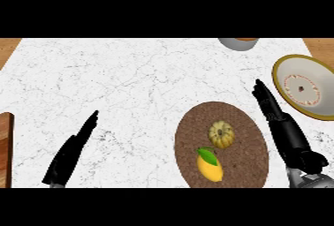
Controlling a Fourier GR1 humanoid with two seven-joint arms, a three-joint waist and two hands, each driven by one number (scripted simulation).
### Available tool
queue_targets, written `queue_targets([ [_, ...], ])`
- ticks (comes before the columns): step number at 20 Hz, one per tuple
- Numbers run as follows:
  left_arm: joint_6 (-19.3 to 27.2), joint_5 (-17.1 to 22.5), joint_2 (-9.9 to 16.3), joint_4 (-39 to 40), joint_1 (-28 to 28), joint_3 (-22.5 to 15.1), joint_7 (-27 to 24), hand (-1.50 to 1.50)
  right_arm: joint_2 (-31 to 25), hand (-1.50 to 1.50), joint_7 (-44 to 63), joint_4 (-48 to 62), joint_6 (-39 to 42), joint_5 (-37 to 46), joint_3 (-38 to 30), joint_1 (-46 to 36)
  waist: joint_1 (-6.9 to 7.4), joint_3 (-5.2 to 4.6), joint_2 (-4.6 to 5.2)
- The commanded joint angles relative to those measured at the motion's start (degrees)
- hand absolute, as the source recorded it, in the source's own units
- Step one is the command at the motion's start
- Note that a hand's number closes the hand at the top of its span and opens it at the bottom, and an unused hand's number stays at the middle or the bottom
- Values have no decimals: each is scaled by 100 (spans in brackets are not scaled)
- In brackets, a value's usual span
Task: Pick the squash from the placemat and place it in the bowl
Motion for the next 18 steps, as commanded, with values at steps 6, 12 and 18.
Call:
queue_targets([
  [6, 860, -243, 29, -314, -1121, 1074, -126, 0, -782, 150, 1042, 638, 2351, -1678, -348, -1040, 287, 189, 11],
  [12, 754, -268, -287, -87, -1259, 1089, 166, 0, -985, -150, -199, 1837, 1972, -428, -1095, -1277, 36, 184, -42],
  [18, 716, -268, -125, -203, -1600, 1188, 612, 0, -2164, -150, 259, 1034, 2947, 119, -685, -1556, 15, 178, -57],
])
